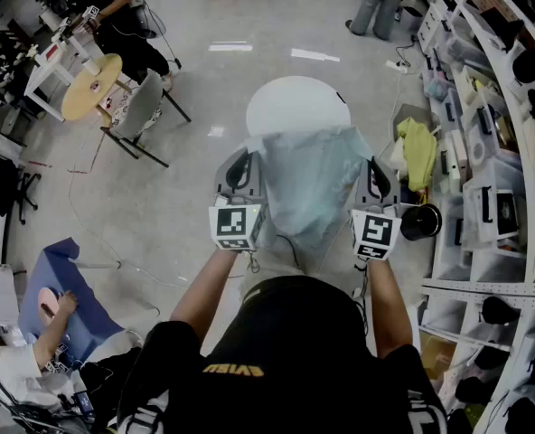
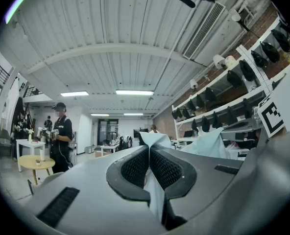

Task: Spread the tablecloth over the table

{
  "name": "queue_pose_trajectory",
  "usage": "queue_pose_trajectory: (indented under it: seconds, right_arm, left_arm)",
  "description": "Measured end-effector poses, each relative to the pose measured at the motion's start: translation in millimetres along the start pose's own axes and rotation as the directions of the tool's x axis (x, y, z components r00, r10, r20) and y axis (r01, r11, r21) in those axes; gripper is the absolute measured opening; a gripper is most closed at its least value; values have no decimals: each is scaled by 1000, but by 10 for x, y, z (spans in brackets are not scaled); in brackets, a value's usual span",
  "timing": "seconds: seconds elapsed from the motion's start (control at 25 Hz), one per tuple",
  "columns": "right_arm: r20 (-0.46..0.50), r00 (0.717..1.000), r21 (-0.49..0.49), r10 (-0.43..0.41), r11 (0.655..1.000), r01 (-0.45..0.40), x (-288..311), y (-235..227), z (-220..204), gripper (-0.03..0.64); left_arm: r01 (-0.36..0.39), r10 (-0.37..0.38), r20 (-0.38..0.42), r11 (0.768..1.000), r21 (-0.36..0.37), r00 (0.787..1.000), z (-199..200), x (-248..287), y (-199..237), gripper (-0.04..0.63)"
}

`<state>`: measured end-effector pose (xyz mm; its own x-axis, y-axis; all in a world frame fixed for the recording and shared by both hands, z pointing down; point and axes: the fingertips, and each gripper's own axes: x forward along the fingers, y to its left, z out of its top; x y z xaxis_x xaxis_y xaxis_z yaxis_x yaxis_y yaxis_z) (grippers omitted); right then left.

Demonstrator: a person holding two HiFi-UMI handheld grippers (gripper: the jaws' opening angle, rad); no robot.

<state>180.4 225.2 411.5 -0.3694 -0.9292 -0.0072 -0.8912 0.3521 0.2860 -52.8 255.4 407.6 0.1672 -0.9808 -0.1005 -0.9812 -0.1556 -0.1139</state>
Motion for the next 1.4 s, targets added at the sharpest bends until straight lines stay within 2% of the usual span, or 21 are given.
queue_pose_trajectory:
  seconds: [0.32,0.6,0.92,1.2,1.4]
  right_arm:
    - [5,1000,-18,-6,1000,6,-25,-43,12,5]
    - [0,999,23,-52,998,52,-30,-295,-84,5]
    - [-12,995,27,-95,995,95,68,-466,-163,5]
    - [-2,985,21,-171,985,171,281,-716,-60,5]
    - [-3,977,11,-211,977,211,589,-827,61,5]
  left_arm:
    - [7,-7,-1,1000,16,1000,72,-1,-60,21]
    - [6,-6,1,999,35,1000,73,96,-80,21]
    - [-1,0,9,999,44,1000,51,280,-36,21]
    - [-95,95,48,995,4,994,182,527,449,21]
    - [-102,101,58,995,8,993,255,831,766,21]
